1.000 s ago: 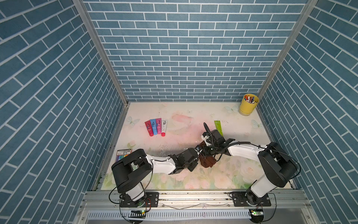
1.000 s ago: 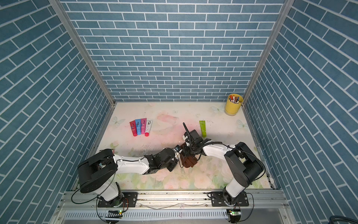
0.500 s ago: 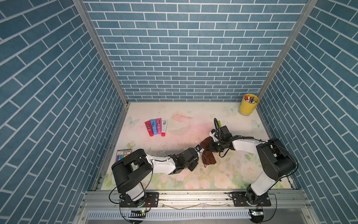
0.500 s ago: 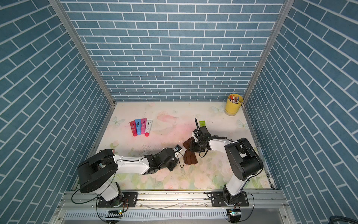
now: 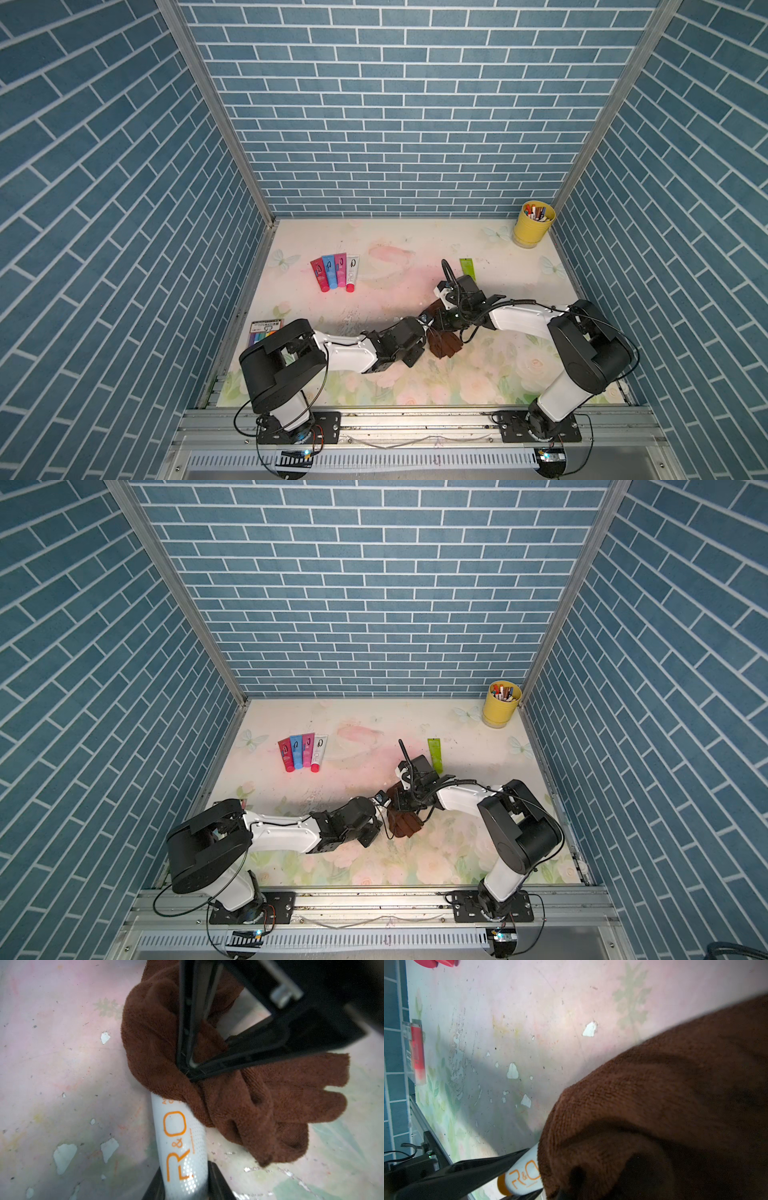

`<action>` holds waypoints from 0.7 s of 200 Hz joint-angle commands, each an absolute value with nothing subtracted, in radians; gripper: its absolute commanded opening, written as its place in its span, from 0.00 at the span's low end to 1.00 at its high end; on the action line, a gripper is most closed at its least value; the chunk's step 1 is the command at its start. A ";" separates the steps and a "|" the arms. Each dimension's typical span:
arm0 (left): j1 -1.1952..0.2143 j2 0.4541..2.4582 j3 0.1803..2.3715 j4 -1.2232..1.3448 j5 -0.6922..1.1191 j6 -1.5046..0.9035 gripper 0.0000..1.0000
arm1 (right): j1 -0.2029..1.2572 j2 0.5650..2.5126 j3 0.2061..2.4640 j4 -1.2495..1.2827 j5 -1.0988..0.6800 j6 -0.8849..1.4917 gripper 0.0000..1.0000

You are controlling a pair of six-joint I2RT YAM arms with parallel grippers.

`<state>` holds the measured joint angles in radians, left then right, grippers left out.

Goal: Wipe the surface of the toothpaste tube
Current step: Wipe the dirt from the toothpaste tube.

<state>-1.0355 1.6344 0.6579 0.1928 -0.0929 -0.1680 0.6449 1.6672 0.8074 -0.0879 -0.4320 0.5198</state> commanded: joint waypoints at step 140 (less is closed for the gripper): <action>-1.066 1.658 0.678 0.189 0.003 -0.130 0.00 | 0.680 1.707 0.870 -0.131 -0.436 0.547 0.00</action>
<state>-1.0348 1.6363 0.6579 0.1970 -0.1040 -0.1673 0.6567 1.6760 0.8608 -0.1410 -0.4366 0.5205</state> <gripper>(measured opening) 0.315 0.082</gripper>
